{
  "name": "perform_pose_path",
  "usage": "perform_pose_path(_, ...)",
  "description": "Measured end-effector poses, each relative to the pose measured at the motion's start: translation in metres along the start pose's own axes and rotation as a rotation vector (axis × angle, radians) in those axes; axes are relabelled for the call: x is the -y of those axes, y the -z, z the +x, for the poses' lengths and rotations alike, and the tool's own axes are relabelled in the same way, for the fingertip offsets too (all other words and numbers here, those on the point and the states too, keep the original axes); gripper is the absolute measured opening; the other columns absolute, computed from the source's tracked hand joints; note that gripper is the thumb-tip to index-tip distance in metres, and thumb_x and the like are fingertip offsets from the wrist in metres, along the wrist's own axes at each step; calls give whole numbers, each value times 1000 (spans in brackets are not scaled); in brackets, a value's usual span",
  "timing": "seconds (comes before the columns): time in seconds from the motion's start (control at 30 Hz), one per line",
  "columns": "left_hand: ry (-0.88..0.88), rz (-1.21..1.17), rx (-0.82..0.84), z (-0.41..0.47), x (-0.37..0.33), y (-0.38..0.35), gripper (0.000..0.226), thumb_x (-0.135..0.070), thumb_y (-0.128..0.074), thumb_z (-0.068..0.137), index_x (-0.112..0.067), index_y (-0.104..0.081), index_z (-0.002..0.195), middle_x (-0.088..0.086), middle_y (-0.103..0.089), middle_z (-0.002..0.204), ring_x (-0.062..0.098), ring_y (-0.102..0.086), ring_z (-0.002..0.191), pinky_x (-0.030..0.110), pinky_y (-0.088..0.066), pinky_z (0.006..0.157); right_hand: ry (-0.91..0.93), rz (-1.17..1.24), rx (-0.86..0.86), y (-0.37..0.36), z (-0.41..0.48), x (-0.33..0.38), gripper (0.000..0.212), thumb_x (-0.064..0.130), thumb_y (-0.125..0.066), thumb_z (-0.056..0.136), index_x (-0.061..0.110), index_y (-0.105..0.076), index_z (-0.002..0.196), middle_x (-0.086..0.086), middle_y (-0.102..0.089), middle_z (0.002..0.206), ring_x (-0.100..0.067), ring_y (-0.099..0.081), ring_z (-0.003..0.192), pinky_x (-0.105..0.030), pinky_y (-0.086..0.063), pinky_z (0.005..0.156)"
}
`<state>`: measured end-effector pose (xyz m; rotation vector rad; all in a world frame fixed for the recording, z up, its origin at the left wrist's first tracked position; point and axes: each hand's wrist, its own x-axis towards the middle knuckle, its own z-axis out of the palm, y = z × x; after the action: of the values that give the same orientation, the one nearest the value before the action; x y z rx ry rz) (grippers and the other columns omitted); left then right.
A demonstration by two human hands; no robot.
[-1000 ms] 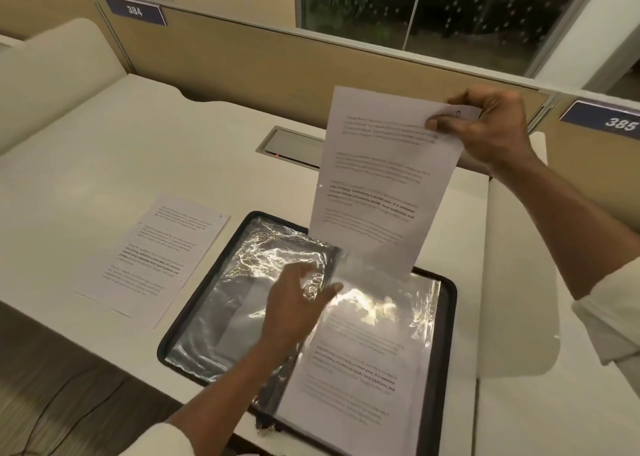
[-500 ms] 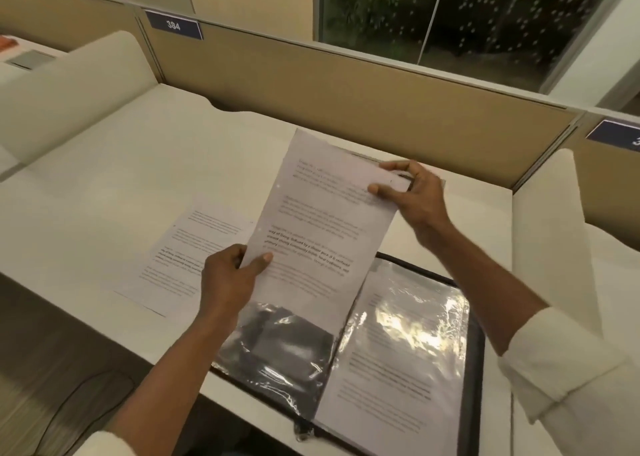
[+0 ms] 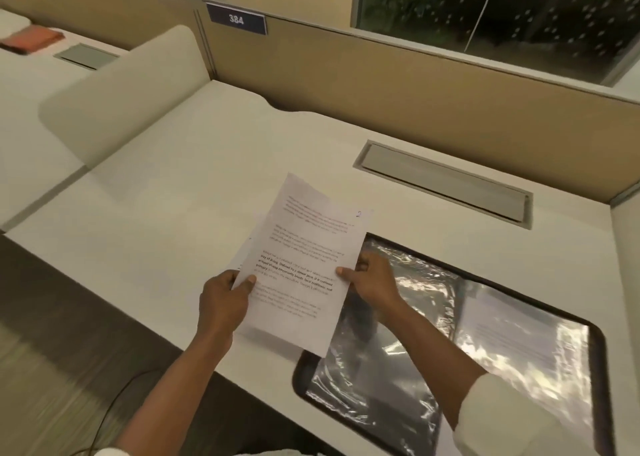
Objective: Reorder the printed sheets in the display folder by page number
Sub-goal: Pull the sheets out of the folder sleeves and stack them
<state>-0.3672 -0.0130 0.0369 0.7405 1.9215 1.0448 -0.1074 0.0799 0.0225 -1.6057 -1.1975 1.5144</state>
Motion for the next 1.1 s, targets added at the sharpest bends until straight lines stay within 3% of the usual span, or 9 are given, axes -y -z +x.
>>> perform_pose_path(0.23,-4,380,-115,55,21,34,17,-31,-82,91,-17,-73,92,-1,-76,88,24,-73,78,47,-65,73,-62,-136,-36,-74,13,-22,34,6,-91,78,16,-69,103,-3,-78,108,-23,-77,93,-43,-67,70)
perform_pose_path(0.4,16,546,-141,71,28,31,22,-36,-85,86,-19,-71,89,-1,-74,87,26,-71,78,48,-64,73,-37,-450,-153,-93,19,-30,35,26,-93,77,16,-64,94,3,-71,85,-16,-71,75,-40,-63,73)
perform_pose_path(0.6,29,714,-128,76,24,19,24,-38,-84,86,-20,-73,98,5,-75,95,31,-72,81,47,-64,75,-33,-585,-182,-99,16,-29,51,34,-88,84,16,-51,115,4,-65,93,-19,-67,87,-42,-61,77)
perform_pose_path(0.73,33,811,-140,75,21,13,42,-39,-85,86,-13,-66,113,10,-73,109,35,-72,95,40,-56,79,-48,-613,-211,-101,15,-25,67,31,-88,85,15,-37,125,-2,-68,104,-24,-68,95,-46,-61,83)
perform_pose_path(0.83,-36,1003,-183,74,19,8,58,-43,-82,86,-7,-55,123,13,-66,118,33,-66,106,45,-54,89,-48,-574,-203,-97,10,-21,79,29,-88,85,12,-32,137,-5,-69,121,-25,-69,105,-42,-60,86)
perform_pose_path(0.93,-181,1310,-225,68,11,1,46,-48,-75,88,-13,-60,113,9,-64,112,28,-60,105,41,-45,89,-23,-526,-213,-84,-1,-20,77,32,-83,90,14,-32,144,0,-63,126,-21,-65,107,-33,-52,84)
perform_pose_path(1.0,-297,1337,-204,59,4,-10,35,-43,-73,92,-12,-65,105,9,-66,105,28,-61,98,41,-44,82,3,-530,-226,-68,-11,-25,69,40,-79,92,19,-37,144,9,-61,116,-15,-63,101,-31,-51,85)
perform_pose_path(1.1,-397,1171,-53,31,-8,-40,32,-41,-70,97,-10,-67,96,9,-71,92,28,-67,83,37,-50,71,39,-564,-229,-36,-32,-39,50,42,-74,92,29,-47,133,15,-66,94,-7,-65,86,-37,-58,82)
